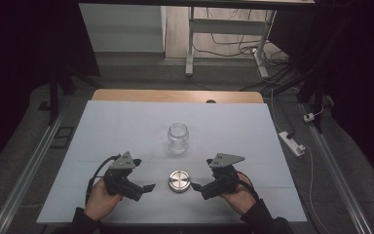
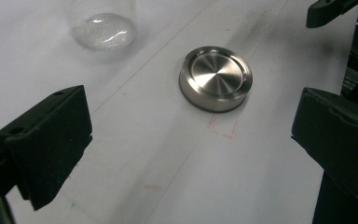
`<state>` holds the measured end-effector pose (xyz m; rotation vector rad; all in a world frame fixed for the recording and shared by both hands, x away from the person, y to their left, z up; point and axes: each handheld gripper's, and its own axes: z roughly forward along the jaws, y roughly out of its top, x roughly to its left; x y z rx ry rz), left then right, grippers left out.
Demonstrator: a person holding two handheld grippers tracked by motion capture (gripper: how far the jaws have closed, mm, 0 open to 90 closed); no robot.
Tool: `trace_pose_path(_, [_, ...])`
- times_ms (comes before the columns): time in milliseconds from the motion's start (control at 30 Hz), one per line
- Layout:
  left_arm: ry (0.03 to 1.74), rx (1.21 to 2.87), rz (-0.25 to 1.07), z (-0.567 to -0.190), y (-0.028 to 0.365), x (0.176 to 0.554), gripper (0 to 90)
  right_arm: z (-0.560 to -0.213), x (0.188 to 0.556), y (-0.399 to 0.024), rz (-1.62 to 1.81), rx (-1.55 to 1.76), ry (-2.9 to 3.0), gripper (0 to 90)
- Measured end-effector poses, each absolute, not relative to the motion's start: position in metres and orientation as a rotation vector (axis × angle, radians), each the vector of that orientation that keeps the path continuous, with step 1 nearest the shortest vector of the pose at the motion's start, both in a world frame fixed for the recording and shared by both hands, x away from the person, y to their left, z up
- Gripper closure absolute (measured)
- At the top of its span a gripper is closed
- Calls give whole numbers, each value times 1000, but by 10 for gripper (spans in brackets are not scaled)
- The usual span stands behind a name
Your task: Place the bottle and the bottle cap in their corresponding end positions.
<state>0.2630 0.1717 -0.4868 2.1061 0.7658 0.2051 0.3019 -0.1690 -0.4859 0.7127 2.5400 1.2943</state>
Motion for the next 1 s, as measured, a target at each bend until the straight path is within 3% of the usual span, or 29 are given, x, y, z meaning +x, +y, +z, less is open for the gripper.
trace_pose_path(1000, [1026,1961,281,-502,257,201,0,-481,278,-249,1221,912,2387,0])
